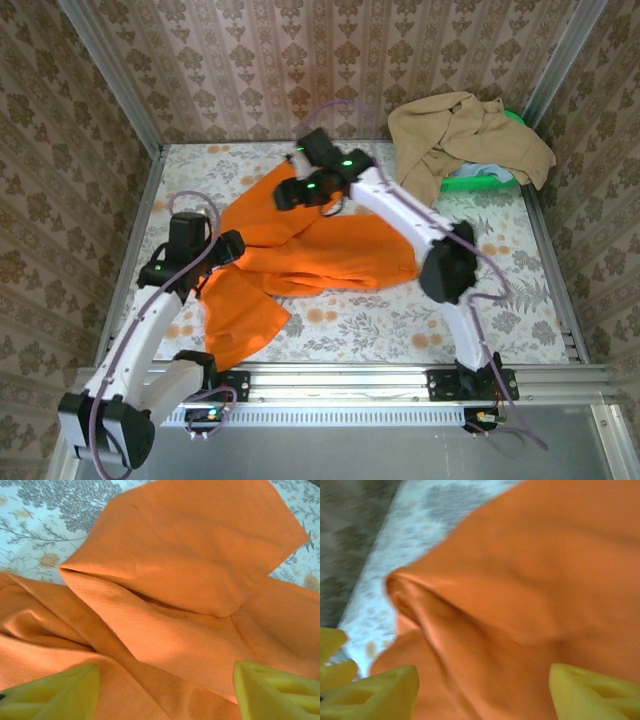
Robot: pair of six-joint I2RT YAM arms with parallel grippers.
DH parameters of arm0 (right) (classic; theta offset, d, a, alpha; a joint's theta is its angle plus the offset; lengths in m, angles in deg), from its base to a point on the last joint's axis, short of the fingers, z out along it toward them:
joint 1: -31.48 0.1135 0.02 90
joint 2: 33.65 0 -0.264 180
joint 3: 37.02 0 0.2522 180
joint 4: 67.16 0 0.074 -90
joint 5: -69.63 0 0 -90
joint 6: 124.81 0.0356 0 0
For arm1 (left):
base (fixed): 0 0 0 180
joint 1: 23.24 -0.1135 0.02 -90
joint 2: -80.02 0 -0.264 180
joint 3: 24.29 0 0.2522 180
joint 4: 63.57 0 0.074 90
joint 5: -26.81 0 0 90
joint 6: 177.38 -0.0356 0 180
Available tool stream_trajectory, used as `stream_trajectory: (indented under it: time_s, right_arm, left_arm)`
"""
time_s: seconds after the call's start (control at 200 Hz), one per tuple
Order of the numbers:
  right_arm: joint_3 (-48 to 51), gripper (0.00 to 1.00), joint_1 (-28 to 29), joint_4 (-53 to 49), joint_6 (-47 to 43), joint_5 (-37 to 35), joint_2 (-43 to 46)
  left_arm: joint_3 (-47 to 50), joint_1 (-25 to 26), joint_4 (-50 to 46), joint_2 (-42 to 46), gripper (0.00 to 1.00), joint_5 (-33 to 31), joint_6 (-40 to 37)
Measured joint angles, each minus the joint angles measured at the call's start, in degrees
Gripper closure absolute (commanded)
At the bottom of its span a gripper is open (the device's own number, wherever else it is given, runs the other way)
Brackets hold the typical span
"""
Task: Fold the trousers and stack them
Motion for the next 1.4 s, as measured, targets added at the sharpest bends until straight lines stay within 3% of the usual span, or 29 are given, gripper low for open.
stream_trajectory:
  time_s: [0.23, 0.385, 0.52, 0.615, 0.77, 0.82, 0.89, 0.965, 1.035, 1.17, 1.4]
  right_arm:
    - [43.01, 0.29, -16.2, 8.72, 6.93, -11.15, 31.91]
    - [64.61, 0.24, -15.74, 11.19, 12.5, -11.65, 40.76]
    - [74.79, 0.18, -15.65, 13.14, 16.46, -9.9, 43.01]
    - [77.79, 0.18, -16.17, 16.31, 18.88, -7.43, 43.3]
    - [78.14, 0.26, -16.39, 22.62, 21.29, -4.9, 40.39]
    - [78.14, 0.37, -16.39, 24.48, 21.92, -4.35, 38.27]
    - [78.14, 0.56, -16.44, 26.23, 22.69, -4.13, 35.39]
    - [77.75, 0.87, -16.7, 26.71, 22.49, -4.33, 33.64]
    - [77.22, 1.0, -17.07, 26.95, 22.47, -4.35, 33.0]
    - [76.52, 1.0, -17.18, 25.75, 21.94, -5.01, 35.93]
    - [67.38, 1.0, -17.14, 16.41, 19.3, -8.33, 54.27]
  left_arm:
    - [0.68, 4.72, 3.41, -5.73, 0.26, 0.44, 1.57]
    - [6.05, 4.98, 1.99, -2.1, 0.2, -1.7, 4.72]
    - [9.51, 1.09, -1.86, 2.62, 0.16, -2.95, 6.91]
    - [11.98, -2.34, -2.16, 3.39, 0.2, -2.6, 8.46]
    - [16.41, -2.71, -0.15, 0.72, 0.33, -0.04, 10.71]
    - [17.73, -2.49, 1.22, -0.61, 0.46, 0.72, 11.65]
    - [19.45, -2.34, 3.19, -2.27, 0.74, 1.57, 12.24]
    - [20.59, -2.32, 5.07, -3.89, 1.0, 2.1, 12.46]
    - [20.81, -2.32, 6.27, -5.27, 1.0, 2.45, 12.31]
    - [19.96, -2.32, 6.08, -4.17, 1.0, 2.69, 10.67]
    - [6.64, -3.3, 1.03, 1.38, 1.0, 1.53, 5.86]
